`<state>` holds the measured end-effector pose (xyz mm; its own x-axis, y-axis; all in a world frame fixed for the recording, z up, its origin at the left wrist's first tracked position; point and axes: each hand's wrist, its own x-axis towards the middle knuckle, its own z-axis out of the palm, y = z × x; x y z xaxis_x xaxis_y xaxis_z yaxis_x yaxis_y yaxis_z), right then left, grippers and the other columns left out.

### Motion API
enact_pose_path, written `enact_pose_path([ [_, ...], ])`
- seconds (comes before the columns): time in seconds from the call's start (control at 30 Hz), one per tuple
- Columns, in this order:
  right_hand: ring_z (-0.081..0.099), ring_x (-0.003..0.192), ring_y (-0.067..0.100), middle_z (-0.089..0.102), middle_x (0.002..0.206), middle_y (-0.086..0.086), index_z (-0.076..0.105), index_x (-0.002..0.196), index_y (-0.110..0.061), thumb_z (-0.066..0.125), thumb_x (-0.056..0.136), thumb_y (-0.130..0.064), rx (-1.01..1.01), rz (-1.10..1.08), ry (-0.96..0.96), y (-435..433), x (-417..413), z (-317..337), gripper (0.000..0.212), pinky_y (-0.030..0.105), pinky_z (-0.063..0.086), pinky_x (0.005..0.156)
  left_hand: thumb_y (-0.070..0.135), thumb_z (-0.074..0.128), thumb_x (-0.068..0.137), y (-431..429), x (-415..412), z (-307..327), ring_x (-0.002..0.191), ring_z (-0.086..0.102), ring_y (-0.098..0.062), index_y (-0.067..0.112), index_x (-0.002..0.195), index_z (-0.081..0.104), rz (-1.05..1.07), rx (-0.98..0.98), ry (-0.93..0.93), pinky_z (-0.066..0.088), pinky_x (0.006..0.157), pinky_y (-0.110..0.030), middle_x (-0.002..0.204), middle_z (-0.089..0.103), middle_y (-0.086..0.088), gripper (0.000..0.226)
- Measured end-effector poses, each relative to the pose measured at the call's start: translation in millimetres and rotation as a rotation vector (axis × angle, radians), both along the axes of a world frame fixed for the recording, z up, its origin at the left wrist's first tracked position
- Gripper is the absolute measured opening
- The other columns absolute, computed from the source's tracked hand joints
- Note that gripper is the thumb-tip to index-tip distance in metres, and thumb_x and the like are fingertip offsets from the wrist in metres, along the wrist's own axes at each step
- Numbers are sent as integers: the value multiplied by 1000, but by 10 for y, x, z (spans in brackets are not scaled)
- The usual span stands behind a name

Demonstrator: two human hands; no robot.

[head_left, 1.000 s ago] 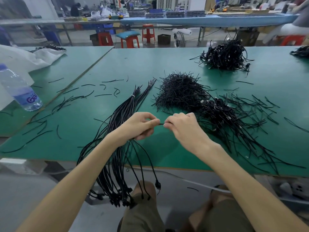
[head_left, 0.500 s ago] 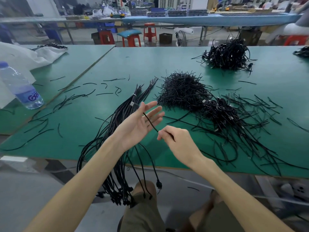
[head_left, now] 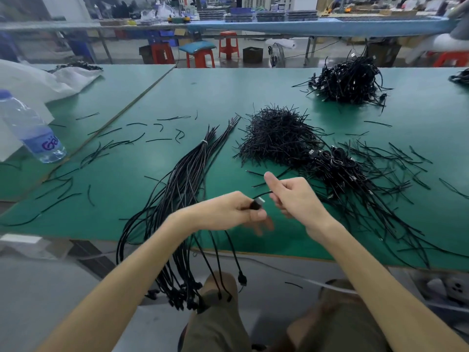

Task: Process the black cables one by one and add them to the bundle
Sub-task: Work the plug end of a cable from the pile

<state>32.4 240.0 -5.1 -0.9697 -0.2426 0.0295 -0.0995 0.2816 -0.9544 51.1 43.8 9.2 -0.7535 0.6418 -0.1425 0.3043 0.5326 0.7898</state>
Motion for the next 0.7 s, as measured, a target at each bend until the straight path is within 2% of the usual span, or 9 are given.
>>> enact_pose_path([
  [0.1, 39, 43, 7, 47, 46, -9, 46, 48, -20, 53, 102, -51, 1, -20, 154, -94, 76, 79, 63, 24, 34, 51, 33, 43, 108, 105, -44, -81, 108, 66, -17, 19, 126, 67, 195, 66, 42, 45, 107, -46, 119, 70, -4, 33],
  [0.17, 50, 49, 11, 57, 51, -8, 51, 51, -19, 50, 103, -51, 53, -59, 271, -136, 120, 112, 61, 29, 42, 55, 33, 37, 110, 89, -49, -112, 130, 58, -9, 20, 135, 59, 139, 227, -95, 38, 119, -37, 137, 64, 3, 36],
  [0.23, 45, 49, 9, 53, 51, -9, 50, 54, -17, 47, 105, -51, 112, -88, 357, -158, 153, 118, 61, 26, 39, 54, 32, 29, 112, 67, -23, -153, 142, 48, -13, 8, 145, 51, 76, 381, -250, 30, 123, -36, 150, 55, -2, 46],
  [0.33, 38, 48, 7, 43, 47, -11, 42, 54, -20, 46, 107, -46, 103, -112, 431, -197, 223, 126, 60, 18, 29, 51, 35, 21, 112, 75, 4, -188, 142, 47, -26, -8, 142, 46, 19, 635, -388, 33, 120, -40, 148, 55, -11, 58],
  [0.4, 41, 47, 8, 45, 48, -11, 46, 58, -19, 46, 108, -42, 93, -93, 468, -249, 287, 77, 55, 17, 30, 50, 45, 24, 109, 94, 1, -150, 136, 53, -20, -4, 133, 54, 74, 764, -437, 40, 115, -34, 139, 62, -5, 62],
  [0.5, 38, 43, 11, 49, 51, -7, 52, 74, -21, 42, 108, -42, 137, 51, 425, -402, 402, -114, 41, 31, 33, 46, 44, 20, 111, 118, -44, -80, 140, 50, -21, 1, 148, 45, 221, 931, -454, 41, 115, -32, 150, 55, -8, 62],
  [0.57, 36, 44, 18, 47, 51, -5, 52, 77, -24, 41, 108, -44, 92, 107, 313, -444, 390, -235, 39, 42, 34, 47, 41, 25, 111, 114, -96, -25, 122, 65, -19, 0, 138, 54, 343, 1111, -441, 53, 100, -28, 134, 67, -8, 57],
  [0.6, 38, 46, 20, 48, 52, -4, 53, 75, -25, 41, 108, -45, 97, 97, 282, -417, 340, -281, 41, 43, 37, 48, 39, 30, 111, 87, -118, 29, 100, 71, -15, 2, 127, 60, 402, 1218, -456, 56, 86, -26, 116, 73, -4, 51],
  [0.7, 42, 51, 17, 57, 60, 9, 55, 70, -23, 43, 106, -51, 213, 102, 249, -269, 144, -367, 48, 37, 41, 54, 37, 41, 109, -134, -144, 187, 47, 42, -6, 16, 92, 60, 502, 1335, -447, 39, 52, -20, 68, 53, 9, 32],
])
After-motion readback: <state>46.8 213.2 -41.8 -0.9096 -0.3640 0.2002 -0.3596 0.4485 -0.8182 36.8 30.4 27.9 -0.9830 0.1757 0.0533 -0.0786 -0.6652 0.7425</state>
